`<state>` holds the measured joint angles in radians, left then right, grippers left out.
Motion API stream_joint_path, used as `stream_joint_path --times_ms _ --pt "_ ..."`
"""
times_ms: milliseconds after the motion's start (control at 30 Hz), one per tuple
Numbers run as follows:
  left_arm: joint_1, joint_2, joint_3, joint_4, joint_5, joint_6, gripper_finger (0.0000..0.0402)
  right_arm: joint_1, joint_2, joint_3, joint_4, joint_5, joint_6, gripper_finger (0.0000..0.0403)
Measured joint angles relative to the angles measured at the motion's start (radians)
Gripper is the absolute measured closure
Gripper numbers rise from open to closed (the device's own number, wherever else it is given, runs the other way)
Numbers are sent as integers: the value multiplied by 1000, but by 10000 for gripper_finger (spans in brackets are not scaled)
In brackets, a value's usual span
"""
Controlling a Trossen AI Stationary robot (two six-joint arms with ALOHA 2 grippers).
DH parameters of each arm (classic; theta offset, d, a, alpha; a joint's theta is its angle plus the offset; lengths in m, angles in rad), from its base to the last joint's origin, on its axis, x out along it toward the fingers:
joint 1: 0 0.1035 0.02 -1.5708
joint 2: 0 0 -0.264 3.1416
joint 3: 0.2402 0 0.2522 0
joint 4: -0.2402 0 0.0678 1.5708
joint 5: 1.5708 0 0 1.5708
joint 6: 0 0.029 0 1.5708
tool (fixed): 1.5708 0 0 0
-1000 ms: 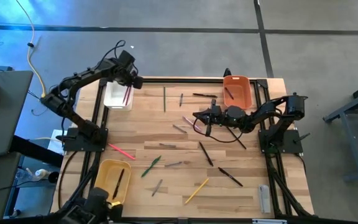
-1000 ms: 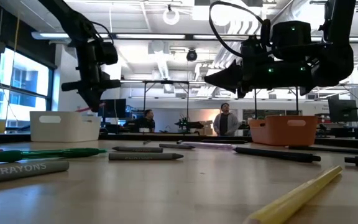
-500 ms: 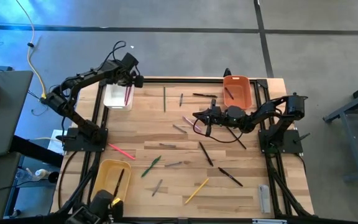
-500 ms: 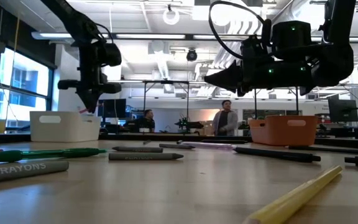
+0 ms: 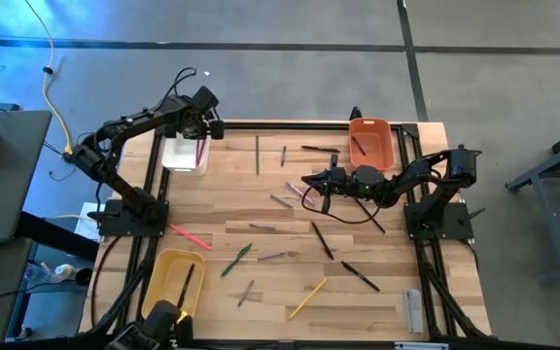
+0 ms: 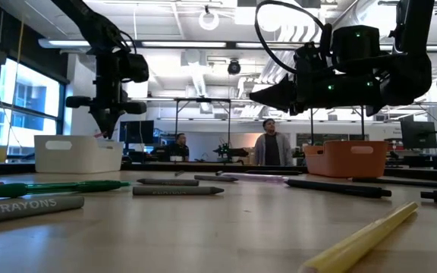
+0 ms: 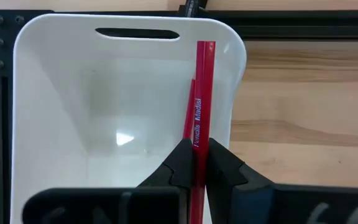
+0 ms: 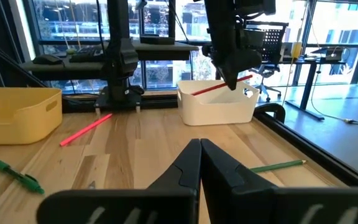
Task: Sort crayons/erasers/pens/pencils in bins
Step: Put the red pencil into the white bin
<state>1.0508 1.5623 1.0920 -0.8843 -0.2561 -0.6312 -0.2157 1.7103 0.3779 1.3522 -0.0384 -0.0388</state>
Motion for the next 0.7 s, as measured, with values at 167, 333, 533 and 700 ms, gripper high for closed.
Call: stream_joint_path --times_ms 167,333,533,700 --pt "0 5 0 11 -1 -13 394 0 0 0 1 0 -14 403" --pt "-2 82 0 4 2 16 394 0 0 0 3 0 -14 403" --pt "-13 161 -1 13 -43 62 394 0 0 0 5 0 -15 403" --pt "-10 178 -1 13 -43 87 394 0 0 0 18 0 -25 403"
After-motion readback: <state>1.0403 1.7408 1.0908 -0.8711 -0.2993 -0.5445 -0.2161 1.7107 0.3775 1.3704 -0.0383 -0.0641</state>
